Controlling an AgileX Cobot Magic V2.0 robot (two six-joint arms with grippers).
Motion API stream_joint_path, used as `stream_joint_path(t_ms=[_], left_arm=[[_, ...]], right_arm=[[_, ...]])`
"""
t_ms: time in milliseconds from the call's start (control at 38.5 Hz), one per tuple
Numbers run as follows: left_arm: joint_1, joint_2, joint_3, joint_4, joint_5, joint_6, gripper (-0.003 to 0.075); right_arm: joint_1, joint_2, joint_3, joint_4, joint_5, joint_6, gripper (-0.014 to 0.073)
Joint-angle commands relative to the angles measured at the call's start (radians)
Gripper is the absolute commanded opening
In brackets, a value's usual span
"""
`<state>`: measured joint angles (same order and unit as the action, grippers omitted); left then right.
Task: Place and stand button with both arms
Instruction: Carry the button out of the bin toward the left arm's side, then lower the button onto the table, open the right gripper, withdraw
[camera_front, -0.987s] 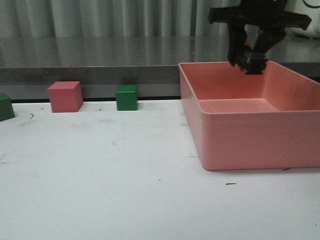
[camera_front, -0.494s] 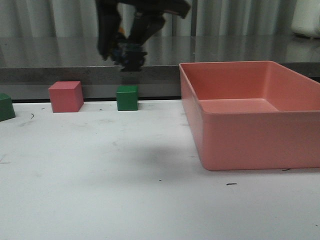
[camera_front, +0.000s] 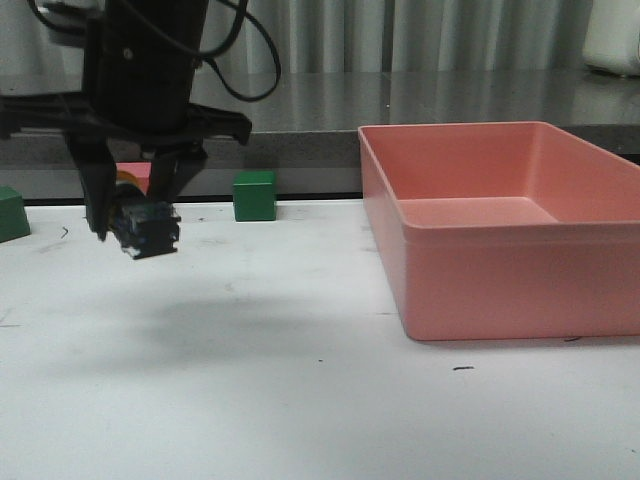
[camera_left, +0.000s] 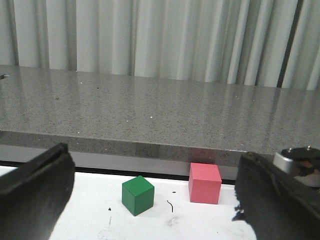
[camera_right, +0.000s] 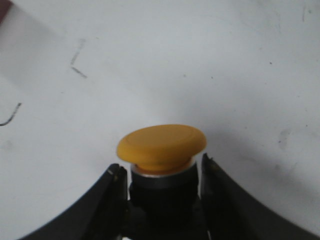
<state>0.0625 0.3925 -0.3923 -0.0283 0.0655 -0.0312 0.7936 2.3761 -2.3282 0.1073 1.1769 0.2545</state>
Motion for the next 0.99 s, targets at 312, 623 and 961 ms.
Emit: stream_joint_path(t_ms=[312, 623, 961], left_arm=[[0.001, 0.014, -0.034, -0.001, -0.084, -0.01, 0.0617], [0.001, 0.014, -0.034, -0.001, -0.084, -0.01, 0.0617], [0.001, 0.014, -0.034, -0.001, -0.084, -0.01, 0.0617]], right_arm=[[-0.034, 0.046, -0.041, -0.044, -0.037, 0.115, 0.0171], [-0.034, 0.062, -0.041, -0.003, -0.068, 0.152, 0.0212], [-0.033, 0.011, -0.041, 0.01, -0.05, 0.151, 0.0443]])
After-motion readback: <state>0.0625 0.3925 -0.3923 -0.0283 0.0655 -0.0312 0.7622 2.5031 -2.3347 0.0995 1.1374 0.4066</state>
